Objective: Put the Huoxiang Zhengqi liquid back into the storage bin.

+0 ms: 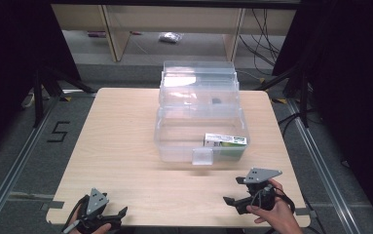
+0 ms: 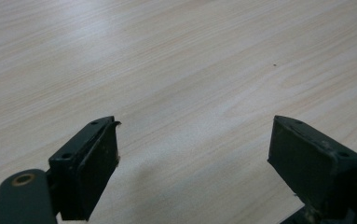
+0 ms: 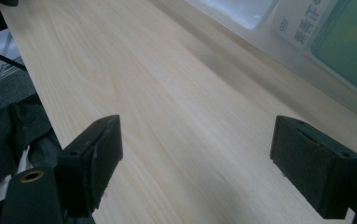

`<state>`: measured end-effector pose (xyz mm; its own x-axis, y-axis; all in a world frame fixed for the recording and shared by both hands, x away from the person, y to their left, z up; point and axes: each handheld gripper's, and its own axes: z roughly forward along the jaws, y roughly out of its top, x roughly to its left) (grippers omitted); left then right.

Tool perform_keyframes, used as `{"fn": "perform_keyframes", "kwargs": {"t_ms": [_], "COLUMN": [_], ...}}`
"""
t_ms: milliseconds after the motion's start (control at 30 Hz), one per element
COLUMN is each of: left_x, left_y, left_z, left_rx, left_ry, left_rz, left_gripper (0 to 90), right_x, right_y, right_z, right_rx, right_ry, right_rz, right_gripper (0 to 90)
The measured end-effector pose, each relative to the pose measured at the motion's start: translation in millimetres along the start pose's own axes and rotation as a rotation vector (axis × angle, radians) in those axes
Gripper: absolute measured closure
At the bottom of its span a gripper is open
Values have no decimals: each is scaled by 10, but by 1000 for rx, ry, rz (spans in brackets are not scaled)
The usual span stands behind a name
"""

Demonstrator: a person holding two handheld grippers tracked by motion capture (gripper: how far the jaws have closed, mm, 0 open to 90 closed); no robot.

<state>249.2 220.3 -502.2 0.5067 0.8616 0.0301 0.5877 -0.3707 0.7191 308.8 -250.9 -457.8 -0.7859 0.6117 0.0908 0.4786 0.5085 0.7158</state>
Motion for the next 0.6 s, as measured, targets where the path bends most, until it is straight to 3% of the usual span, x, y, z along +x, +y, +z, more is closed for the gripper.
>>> {"fn": "perform_keyframes", "kwargs": {"t_ms": [167,200,267,600], "left_x": [-5,-3,-3,-14], "left_y": [-2,-1,0,0], "left_z": [-1,-1,-1,-3], "left_rx": [4,1,1,0], "left_ry": [2,2,3,4], "left_rz": [1,0,1,1], "left_gripper": [152,152,152,152], "right_x": [11,46,21,55], "right_y": [-58,-73,-95,-235], "right_z": [5,-2,0,-55], "right_rx": [15,26,21,38], "right_ry": [-10,2,-10,-33], "right_rz": [-5,37,5,35], "right_gripper": [179,179,180,164]}}
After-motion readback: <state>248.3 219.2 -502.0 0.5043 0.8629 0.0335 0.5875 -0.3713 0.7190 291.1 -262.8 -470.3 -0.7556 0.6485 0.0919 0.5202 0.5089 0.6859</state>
